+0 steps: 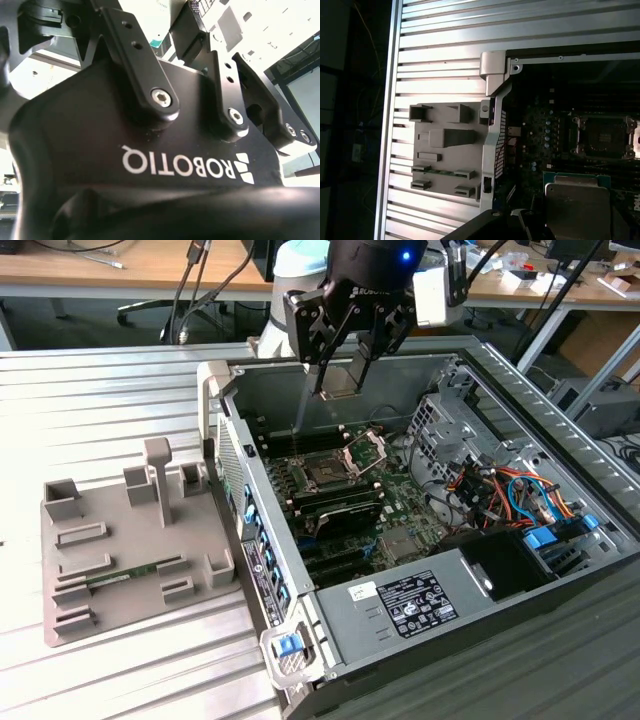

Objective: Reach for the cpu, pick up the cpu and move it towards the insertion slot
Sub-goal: 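Pick up the cpu and move it towards the insertion slot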

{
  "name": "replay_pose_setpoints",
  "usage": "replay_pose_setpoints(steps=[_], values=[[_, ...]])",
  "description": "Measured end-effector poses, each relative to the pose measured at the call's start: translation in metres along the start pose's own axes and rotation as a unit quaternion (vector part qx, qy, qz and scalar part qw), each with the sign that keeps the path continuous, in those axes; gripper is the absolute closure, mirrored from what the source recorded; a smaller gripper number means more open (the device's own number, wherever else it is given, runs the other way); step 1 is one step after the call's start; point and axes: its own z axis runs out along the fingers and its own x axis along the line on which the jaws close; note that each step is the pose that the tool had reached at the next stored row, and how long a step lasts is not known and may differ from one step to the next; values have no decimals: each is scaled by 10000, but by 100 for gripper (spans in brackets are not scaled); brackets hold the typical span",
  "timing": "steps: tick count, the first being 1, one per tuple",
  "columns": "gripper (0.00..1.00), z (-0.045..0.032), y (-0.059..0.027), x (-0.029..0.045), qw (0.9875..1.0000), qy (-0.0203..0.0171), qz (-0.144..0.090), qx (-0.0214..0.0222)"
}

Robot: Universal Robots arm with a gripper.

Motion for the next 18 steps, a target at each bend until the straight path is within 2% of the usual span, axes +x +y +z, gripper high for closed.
replay_pose_setpoints(steps=[18], values=[[45, 4, -8, -94, 10000, 0, 0, 0]])
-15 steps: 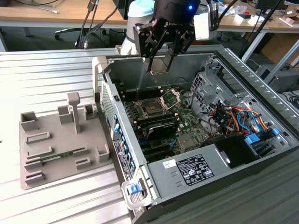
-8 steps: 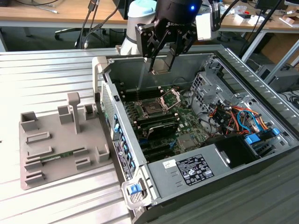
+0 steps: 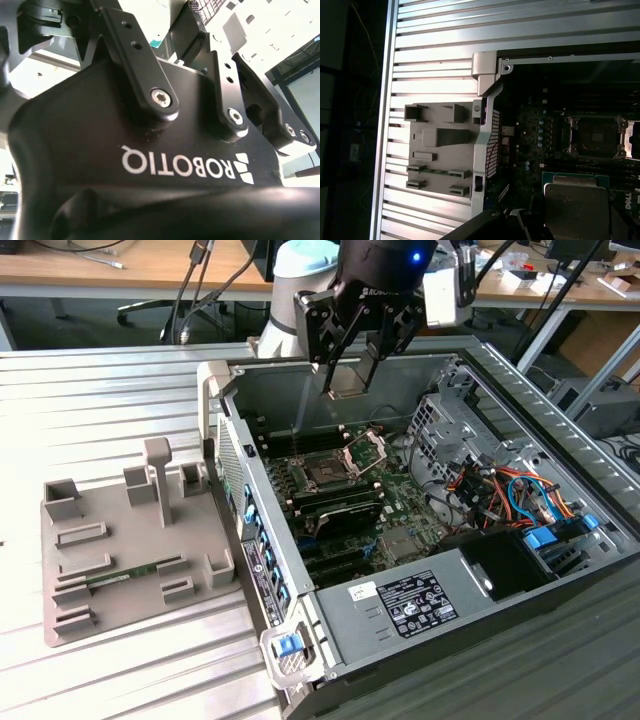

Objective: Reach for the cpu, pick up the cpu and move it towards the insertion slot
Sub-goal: 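Pick up the cpu and move it towards the insertion slot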

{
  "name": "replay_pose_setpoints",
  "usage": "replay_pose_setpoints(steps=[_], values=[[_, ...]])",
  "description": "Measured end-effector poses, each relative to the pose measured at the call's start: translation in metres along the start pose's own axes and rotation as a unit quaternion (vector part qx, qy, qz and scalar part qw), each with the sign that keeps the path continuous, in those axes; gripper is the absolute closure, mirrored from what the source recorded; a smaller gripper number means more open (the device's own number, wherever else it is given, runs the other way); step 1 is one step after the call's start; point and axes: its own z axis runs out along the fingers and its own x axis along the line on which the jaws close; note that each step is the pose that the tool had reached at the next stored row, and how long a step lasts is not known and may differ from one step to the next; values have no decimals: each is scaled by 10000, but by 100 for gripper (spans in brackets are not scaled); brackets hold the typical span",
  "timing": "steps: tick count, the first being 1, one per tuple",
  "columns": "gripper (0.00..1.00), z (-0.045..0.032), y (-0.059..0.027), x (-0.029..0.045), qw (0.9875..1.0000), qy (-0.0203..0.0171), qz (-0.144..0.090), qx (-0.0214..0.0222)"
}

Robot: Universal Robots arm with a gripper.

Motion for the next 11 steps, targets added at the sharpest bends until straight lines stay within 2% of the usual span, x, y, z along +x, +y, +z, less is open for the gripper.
replay_pose_setpoints(steps=[11], values=[[45, 1, -4, -50, 10000, 0, 0, 0]])
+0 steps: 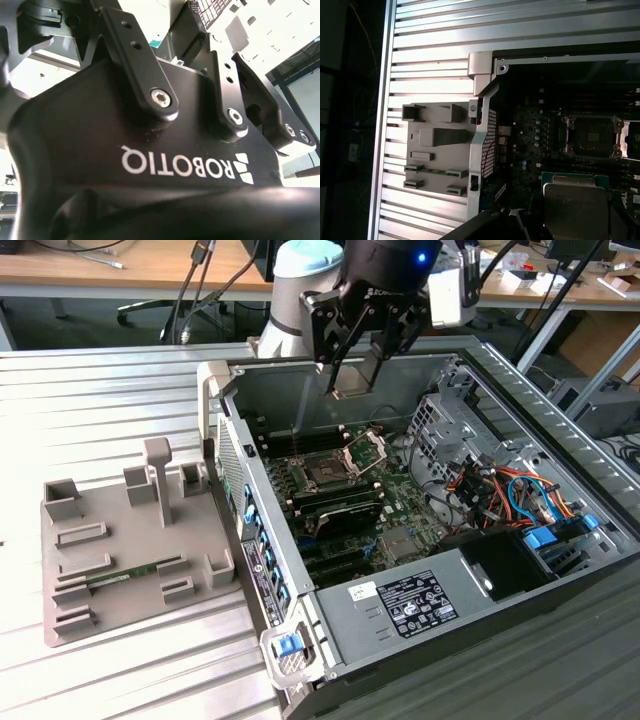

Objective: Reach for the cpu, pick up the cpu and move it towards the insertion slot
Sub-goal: 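Pick up the cpu and move it towards the insertion slot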

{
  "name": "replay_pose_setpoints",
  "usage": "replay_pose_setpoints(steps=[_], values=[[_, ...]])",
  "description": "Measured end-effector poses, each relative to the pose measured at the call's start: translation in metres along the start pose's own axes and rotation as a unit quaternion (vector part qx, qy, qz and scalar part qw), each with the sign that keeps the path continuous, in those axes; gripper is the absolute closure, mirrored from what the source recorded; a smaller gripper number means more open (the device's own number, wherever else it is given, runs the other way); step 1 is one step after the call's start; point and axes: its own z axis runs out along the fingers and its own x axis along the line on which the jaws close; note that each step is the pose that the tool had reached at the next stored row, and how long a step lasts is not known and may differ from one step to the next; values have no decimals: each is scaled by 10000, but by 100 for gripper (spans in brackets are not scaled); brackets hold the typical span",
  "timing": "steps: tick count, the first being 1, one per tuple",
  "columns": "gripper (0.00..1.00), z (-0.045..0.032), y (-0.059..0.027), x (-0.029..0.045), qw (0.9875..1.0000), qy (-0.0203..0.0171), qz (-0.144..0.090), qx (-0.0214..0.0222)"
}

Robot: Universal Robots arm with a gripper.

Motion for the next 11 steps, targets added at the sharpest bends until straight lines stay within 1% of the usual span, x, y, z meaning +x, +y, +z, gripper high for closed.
replay_pose_setpoints(steps=[11], values=[[45, 0, -4, -50, 10000, 0, 0, 0]])
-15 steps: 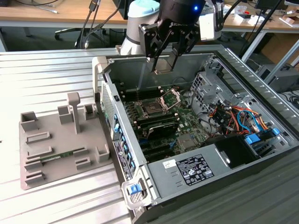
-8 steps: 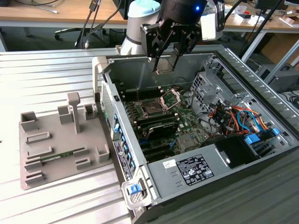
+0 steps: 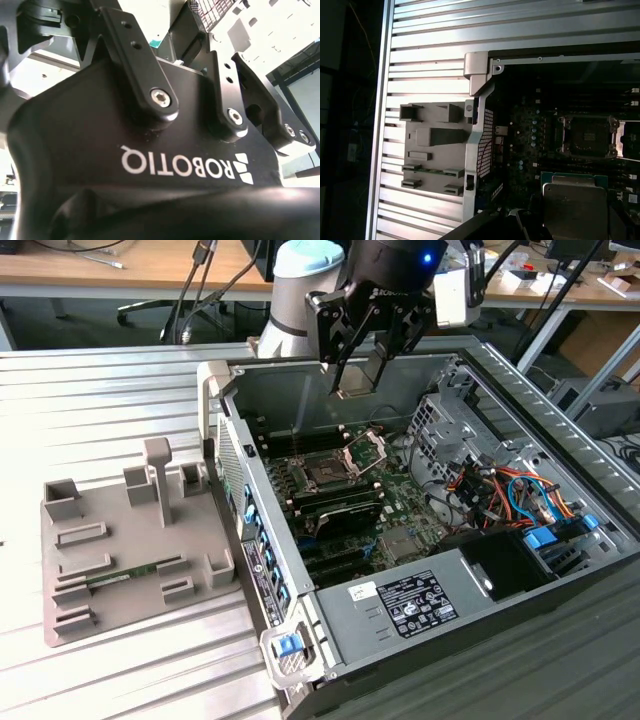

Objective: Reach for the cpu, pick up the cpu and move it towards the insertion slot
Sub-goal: 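Pick up the cpu and move it towards the insertion slot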

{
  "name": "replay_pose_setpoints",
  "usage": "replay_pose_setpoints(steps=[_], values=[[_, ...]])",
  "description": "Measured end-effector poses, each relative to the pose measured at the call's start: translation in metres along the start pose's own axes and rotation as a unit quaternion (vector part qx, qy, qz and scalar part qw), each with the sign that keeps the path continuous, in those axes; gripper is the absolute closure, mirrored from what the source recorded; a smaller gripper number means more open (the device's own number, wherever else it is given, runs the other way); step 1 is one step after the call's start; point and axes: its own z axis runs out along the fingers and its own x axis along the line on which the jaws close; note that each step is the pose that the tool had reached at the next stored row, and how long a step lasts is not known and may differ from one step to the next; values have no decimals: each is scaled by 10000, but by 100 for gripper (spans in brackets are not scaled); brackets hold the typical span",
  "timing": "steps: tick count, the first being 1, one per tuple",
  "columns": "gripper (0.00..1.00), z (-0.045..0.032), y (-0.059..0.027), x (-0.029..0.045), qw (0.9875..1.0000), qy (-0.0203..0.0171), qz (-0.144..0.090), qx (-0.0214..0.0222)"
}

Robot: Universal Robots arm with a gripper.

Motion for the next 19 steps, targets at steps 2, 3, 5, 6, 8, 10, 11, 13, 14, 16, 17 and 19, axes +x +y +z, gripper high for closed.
replay_pose_setpoints(steps=[2, 3, 5, 6, 8, 10, 11, 13, 14, 16, 17, 19], values=[[45, 0, -1, -7, 10000, 0, 0, 0], [45, 0, -1, -11, 10000, 0, 0, 0], [45, 0, -1, -17, 10000, 0, 0, 0], [45, 0, -2, -19, 10000, 0, 0, 0], [45, 1, -2, -23, 10000, 0, 0, 0], [45, 1, -2, -27, 10000, 0, 0, 0], [45, 1, -3, -31, 10000, 0, 0, 0], [45, 1, -3, -36, 10000, 0, 0, 0], [45, 1, -3, -37, 10000, 0, 0, 0], [45, 2, -4, -42, 10000, 0, 0, 0], [45, 2, -4, -45, 10000, 0, 0, 0], [45, 2, -4, -52, 10000, 0, 0, 0]])
